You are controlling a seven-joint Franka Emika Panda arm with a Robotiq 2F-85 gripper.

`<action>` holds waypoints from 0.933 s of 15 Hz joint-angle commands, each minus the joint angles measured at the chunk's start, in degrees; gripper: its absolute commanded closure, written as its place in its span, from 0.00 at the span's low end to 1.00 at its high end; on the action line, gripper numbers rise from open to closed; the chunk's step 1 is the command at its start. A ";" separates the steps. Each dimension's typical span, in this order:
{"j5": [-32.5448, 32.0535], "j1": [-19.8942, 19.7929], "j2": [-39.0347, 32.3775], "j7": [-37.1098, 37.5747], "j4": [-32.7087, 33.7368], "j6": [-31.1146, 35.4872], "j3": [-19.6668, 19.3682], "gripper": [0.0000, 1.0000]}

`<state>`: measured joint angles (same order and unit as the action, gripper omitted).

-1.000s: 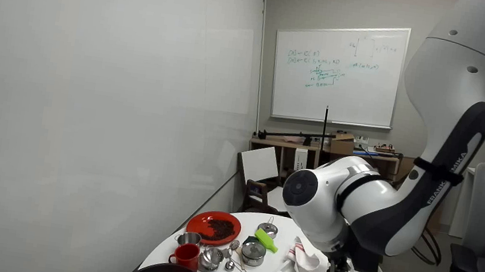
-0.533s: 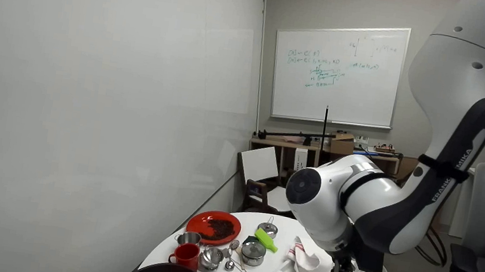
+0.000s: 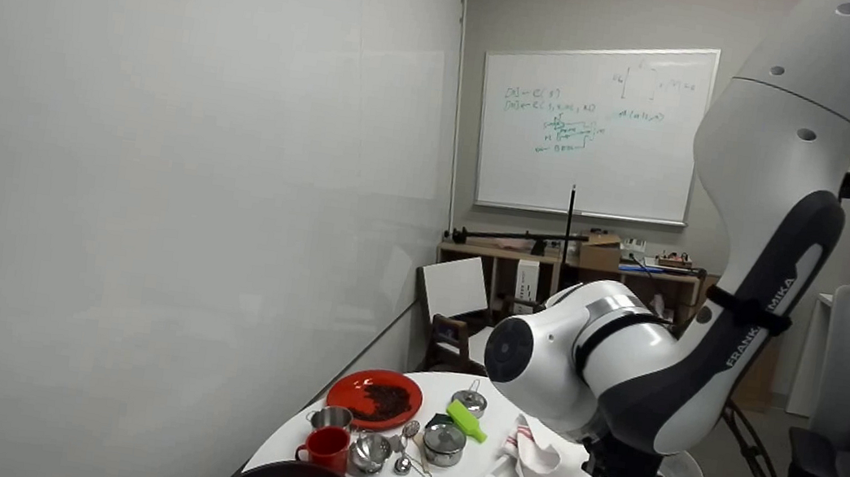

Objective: Empty the contents in the clear jar

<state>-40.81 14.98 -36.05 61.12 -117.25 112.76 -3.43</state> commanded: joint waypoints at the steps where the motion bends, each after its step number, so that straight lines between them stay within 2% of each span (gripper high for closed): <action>1: 3.00 0.57 -3.01 7.85 4.16 -6.26 -0.34 0.91; 14: 6.42 0.39 -7.93 29.59 9.17 -14.44 -1.26 0.91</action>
<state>-36.46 14.88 -42.44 85.98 -110.48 101.71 -4.11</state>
